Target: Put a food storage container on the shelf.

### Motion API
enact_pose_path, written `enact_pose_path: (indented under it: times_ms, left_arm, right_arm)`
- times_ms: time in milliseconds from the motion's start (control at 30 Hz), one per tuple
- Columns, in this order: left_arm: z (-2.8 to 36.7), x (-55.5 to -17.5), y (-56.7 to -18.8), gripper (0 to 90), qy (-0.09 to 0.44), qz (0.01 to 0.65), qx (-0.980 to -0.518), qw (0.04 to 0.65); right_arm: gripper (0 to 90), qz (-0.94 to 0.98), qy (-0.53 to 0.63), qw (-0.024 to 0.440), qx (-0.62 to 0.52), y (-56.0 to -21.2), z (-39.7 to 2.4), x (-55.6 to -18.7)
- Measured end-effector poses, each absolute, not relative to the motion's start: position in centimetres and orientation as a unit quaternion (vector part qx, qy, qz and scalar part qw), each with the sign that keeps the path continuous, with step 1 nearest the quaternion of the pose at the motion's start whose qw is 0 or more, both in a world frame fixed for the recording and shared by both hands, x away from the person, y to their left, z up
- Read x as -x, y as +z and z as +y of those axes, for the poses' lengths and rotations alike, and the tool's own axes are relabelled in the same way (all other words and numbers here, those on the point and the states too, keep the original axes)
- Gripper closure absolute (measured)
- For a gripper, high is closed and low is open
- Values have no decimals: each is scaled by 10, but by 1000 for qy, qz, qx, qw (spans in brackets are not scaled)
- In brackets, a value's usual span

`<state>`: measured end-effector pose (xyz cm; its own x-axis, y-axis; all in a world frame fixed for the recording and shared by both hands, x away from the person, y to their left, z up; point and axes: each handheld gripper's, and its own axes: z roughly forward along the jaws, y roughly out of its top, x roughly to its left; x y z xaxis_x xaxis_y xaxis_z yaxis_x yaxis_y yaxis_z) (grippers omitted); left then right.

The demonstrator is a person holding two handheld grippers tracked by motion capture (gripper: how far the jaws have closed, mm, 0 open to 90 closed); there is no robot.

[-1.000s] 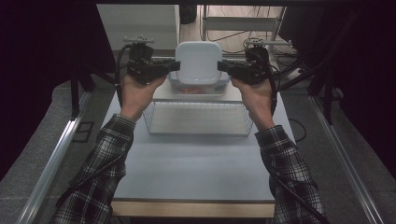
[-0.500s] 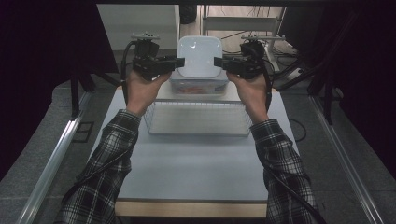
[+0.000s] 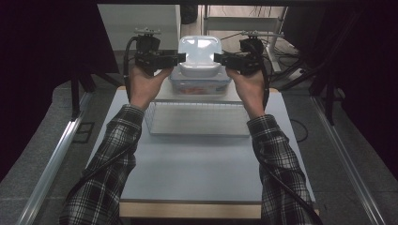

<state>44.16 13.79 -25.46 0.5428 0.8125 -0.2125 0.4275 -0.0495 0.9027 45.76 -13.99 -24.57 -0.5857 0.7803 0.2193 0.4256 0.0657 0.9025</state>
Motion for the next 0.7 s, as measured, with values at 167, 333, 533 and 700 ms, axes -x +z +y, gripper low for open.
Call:
enact_pose_path:
  times_ms: [167,333,533,700]
  left_arm:
    - [138,-450,-253,458,186,449,-701,521]
    - [141,-454,-251,409,182,454,-702,517]
    - [146,-444,-248,340,179,430,-720,514]
    - [145,-432,-253,240,172,408,-739,508]
  right_arm:
    - [534,707,531,183,-430,-245,-136,-463]
    - [519,704,528,184,-437,-244,-138,-469]
    - [456,706,535,182,-427,-240,-148,-461]
    - [389,720,537,163,-409,-244,-156,-452]
